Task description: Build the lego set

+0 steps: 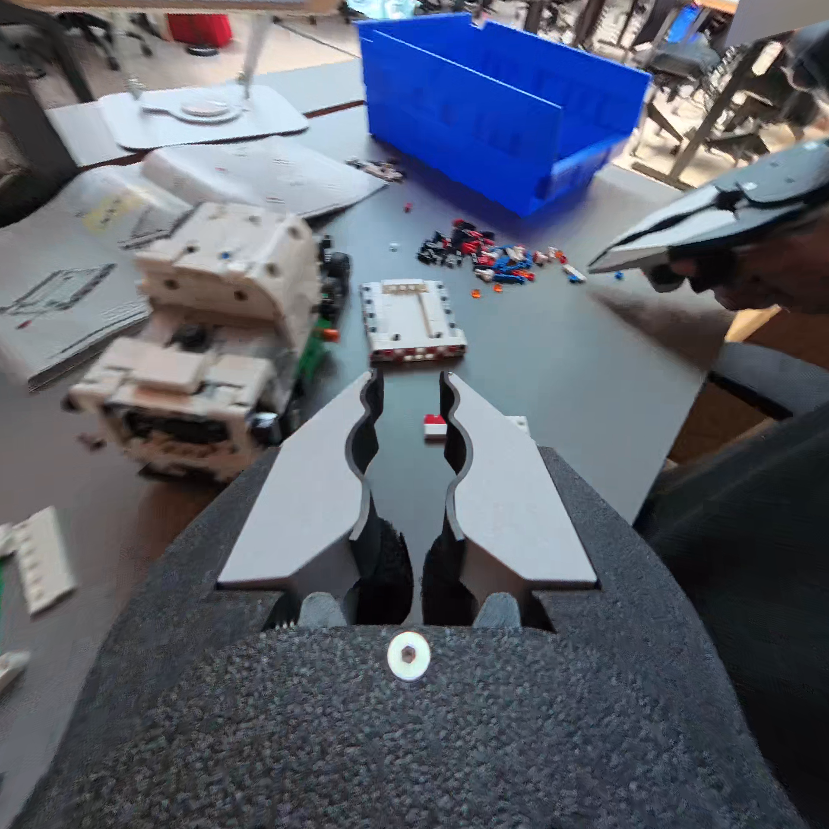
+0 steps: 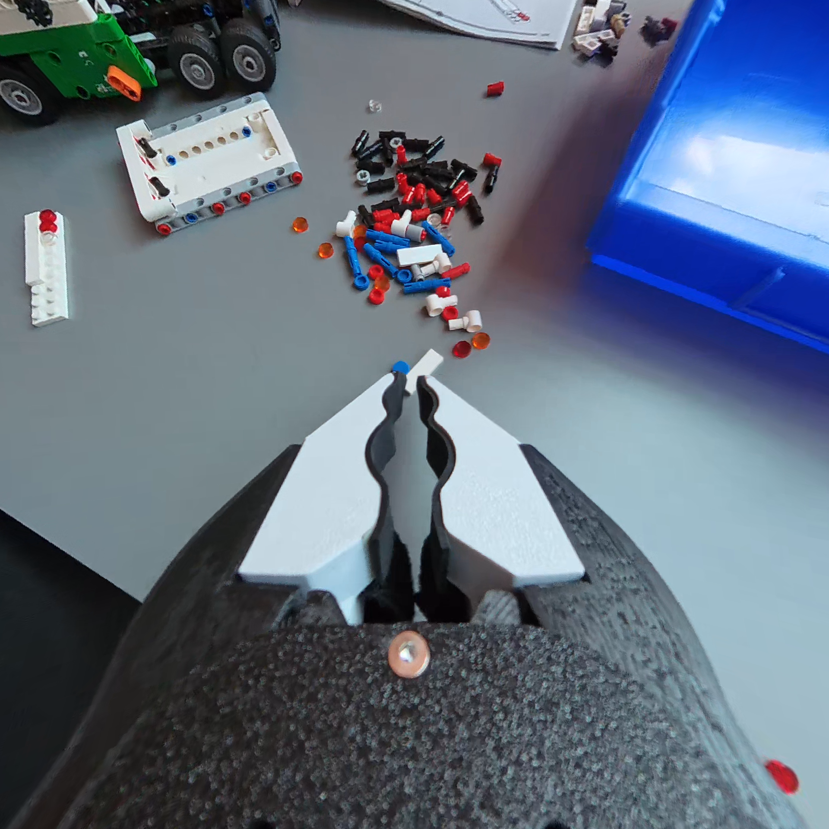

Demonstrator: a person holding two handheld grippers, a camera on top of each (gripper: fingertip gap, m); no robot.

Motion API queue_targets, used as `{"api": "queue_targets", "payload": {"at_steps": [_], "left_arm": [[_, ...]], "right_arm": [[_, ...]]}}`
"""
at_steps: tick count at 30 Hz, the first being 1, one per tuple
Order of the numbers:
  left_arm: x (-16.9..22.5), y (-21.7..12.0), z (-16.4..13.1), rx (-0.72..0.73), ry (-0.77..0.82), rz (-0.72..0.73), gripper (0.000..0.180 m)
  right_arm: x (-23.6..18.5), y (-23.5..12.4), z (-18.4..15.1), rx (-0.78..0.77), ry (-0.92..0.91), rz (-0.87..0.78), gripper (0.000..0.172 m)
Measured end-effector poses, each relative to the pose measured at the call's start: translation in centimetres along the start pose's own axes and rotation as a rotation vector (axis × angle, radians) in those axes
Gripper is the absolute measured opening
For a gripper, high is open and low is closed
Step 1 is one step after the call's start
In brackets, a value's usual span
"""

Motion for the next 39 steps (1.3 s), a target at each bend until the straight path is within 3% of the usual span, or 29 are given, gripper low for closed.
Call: {"api": "queue_targets", "payload": {"at_steps": [4, 7, 22, 26, 30, 33, 39], "left_arm": [[5.9, 2.8, -0.3, -0.049, 0.185, -0.111, 0.020], [7.4, 3.7, -0.7, -0.070, 0.215, -0.166, 0.020], [3.5, 2.3, -0.7, -0.065, 0.113, -0.116, 0.020], [2.7, 2.0, -1.0, -0.071, 0.102, -0.085, 0.020], [1.7, 1.7, -2.1, -0.112, 0.079, -0.052, 0.020], [1.4, 1.5, -3.0, -0.133, 0.078, -0.029, 0.020], [1.7, 1.6, -3.7, -0.135, 0.051, -0.044, 0.020]], "right_arm": [[-0.3, 0.8, -0.5, -0.049, -0.055, -0.032, 0.010], [-0.4, 1.0, -0.5, -0.059, -0.065, -0.046, 0.014], [0.8, 0.4, 0.2, -0.065, -0.104, -0.076, 0.007], [-4.0, -1.3, 2.5, 0.069, -0.194, 0.123, 0.007], [-11.4, 1.0, 3.4, 0.031, -0.381, 0.348, 0.006], [-13.3, 3.2, 3.2, -0.040, -0.474, 0.350, 0.007], [-13.8, 4.2, 3.1, -0.107, -0.535, 0.361, 0.007]]}}
Point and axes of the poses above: each gripper's, where its closed fingertips meet, y out along the fingers, z out of its top, x = y × z across the jaws, the point moved 5 cm from there along -y, back along the fingers, and after that the axes turned 12 degrees about -x, right-handed, at the moved point
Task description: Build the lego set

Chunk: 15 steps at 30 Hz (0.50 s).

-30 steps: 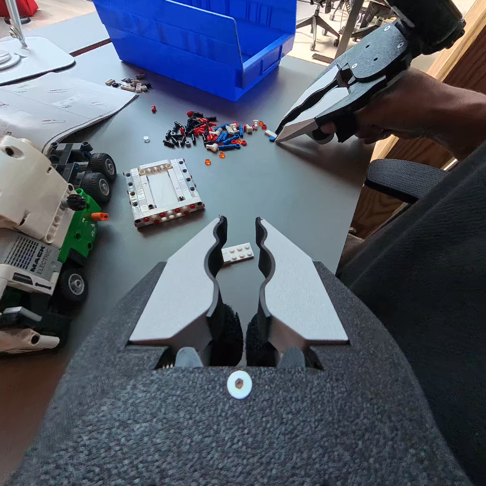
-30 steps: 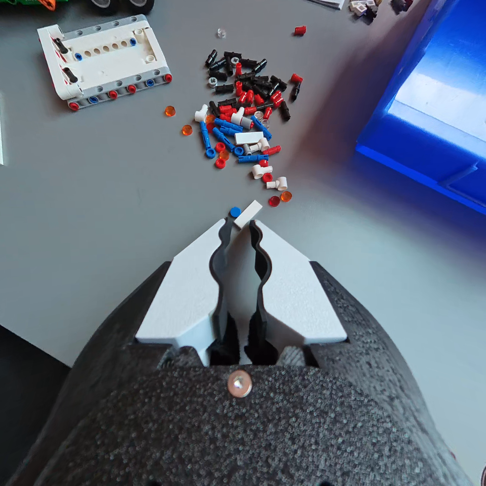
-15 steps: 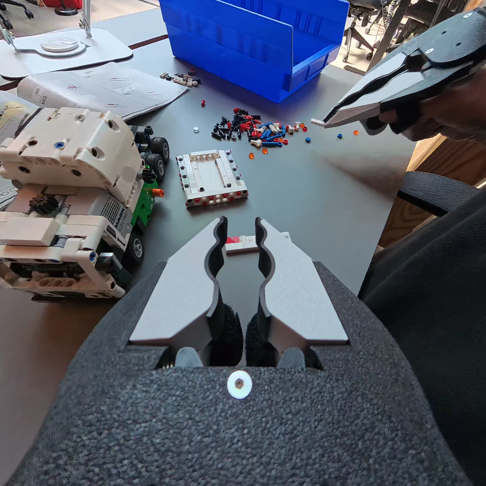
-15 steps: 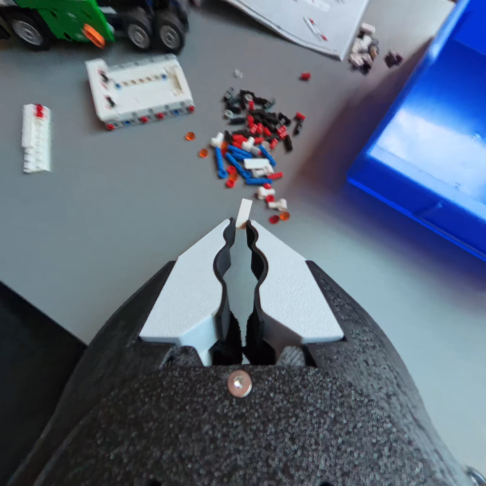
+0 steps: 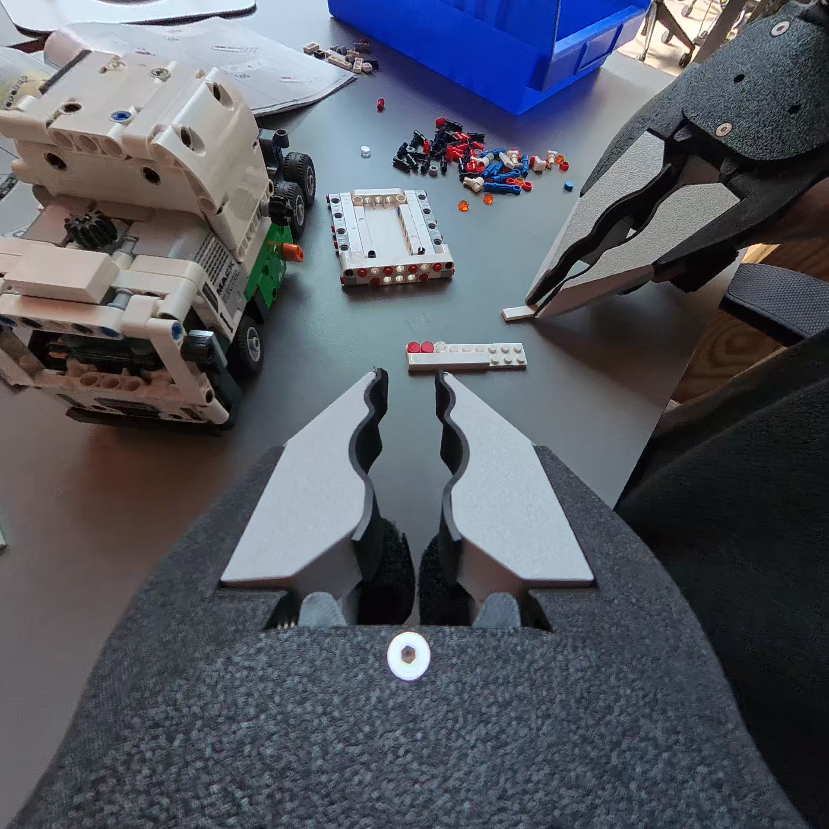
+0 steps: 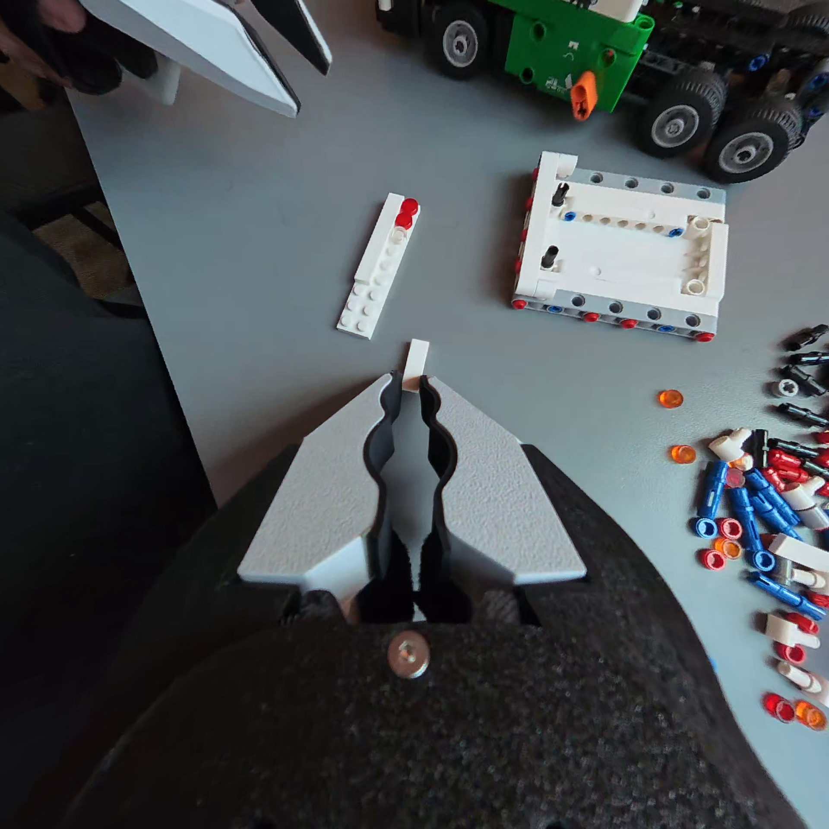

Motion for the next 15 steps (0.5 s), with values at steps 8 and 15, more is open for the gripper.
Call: {"api": "queue_targets", "payload": {"at_steps": [8, 15], "left_arm": [[-0.2, 1.1, 0.8, -0.011, 0.014, -0.020, 0.020], [0.2, 2.5, 1.9, -0.026, 0.042, -0.054, 0.020]], "right_arm": [[0.3, 0.1, -0.2, 0.024, 0.043, 0.033, 0.010], [2.2, -3.5, -1.9, 0.140, 0.165, -0.015, 0.016]]}}
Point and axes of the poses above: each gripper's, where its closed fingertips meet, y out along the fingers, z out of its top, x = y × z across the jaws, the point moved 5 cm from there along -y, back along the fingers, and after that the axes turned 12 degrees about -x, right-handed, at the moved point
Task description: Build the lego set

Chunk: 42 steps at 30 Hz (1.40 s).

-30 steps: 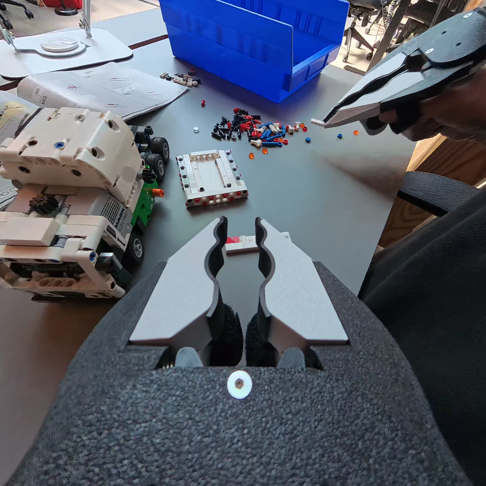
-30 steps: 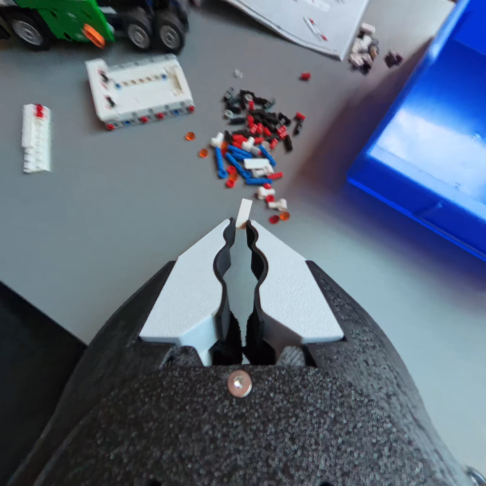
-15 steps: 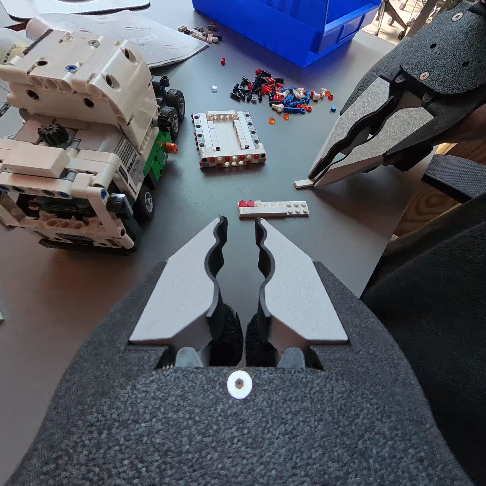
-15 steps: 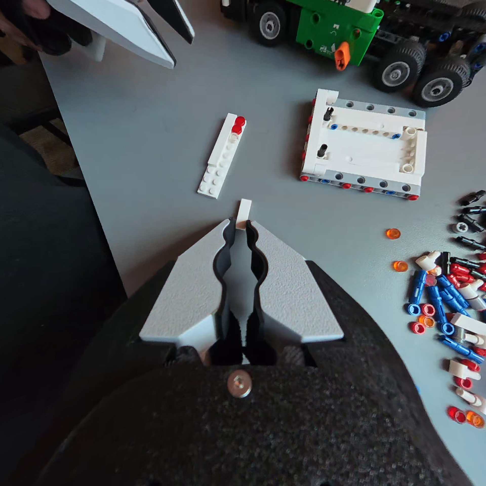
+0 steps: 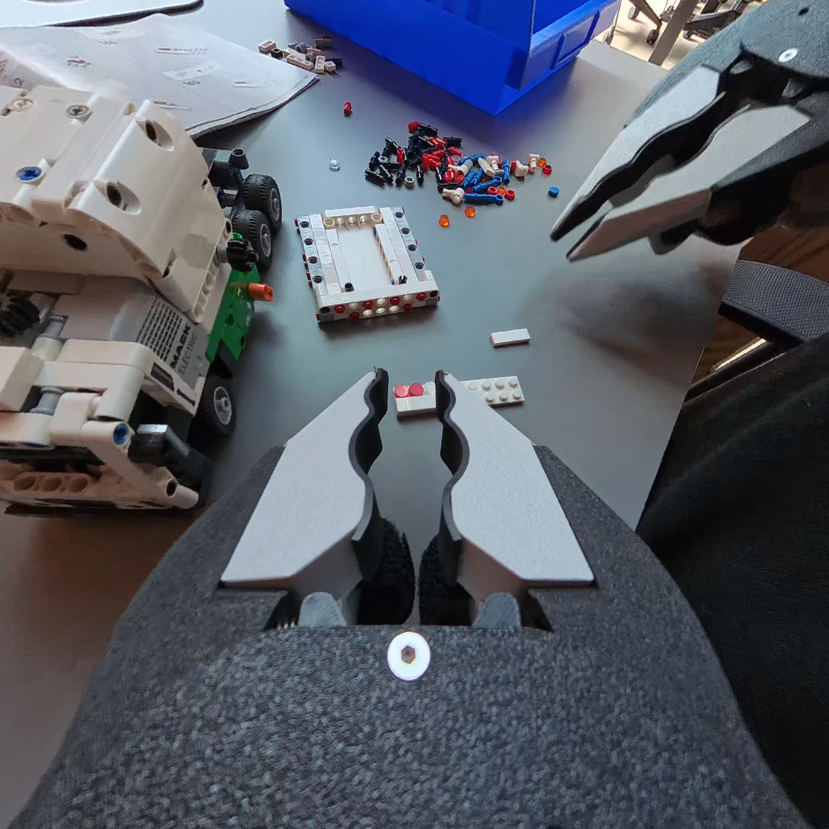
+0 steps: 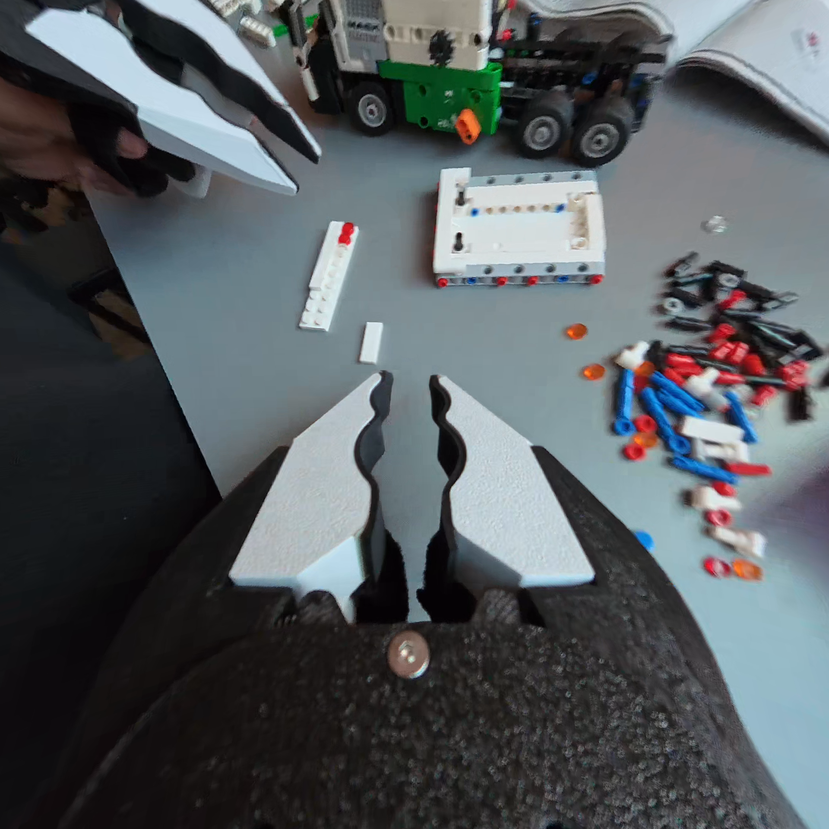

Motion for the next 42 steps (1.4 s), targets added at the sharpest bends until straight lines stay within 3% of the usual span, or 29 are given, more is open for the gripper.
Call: {"api": "queue_targets", "payload": {"at_steps": [6, 10, 19, 28, 31, 35, 38, 42], "left_arm": [[0.3, 1.2, 0.9, -0.006, 0.029, -0.039, 0.020], [0.5, 1.5, 1.4, -0.017, 0.060, -0.042, 0.020], [0.6, 1.2, 1.2, -0.019, 0.033, -0.025, 0.020], [0.5, 0.8, 1.1, -0.013, 0.022, -0.011, 0.020], [0.3, 0.7, 1.0, -0.017, 0.015, -0.005, 0.019], [-0.1, 0.1, 0.3, -0.015, 0.010, 0.034, 0.019], [-0.2, -0.7, -0.3, 0.006, -0.009, 0.060, 0.019], [0.0, -1.9, -1.2, 0.038, -0.027, 0.087, 0.018]], "right_arm": [[7.0, -6.0, -4.7, 0.044, 0.217, -0.346, 0.011], [9.5, -6.4, -6.1, -0.017, 0.276, -0.429, 0.011], [10.1, -3.9, -5.9, -0.109, 0.219, -0.408, 0.011], [10.2, -4.1, -5.5, -0.110, 0.196, -0.424, 0.006], [8.6, -4.8, -4.0, -0.040, 0.140, -0.384, 0.006], [4.1, -3.3, -1.7, 0.021, 0.015, -0.162, 0.006], [1.6, -0.7, -1.3, -0.049, -0.032, -0.061, 0.006], [0.3, 1.1, -1.6, -0.118, -0.049, -0.050, 0.006]]}}
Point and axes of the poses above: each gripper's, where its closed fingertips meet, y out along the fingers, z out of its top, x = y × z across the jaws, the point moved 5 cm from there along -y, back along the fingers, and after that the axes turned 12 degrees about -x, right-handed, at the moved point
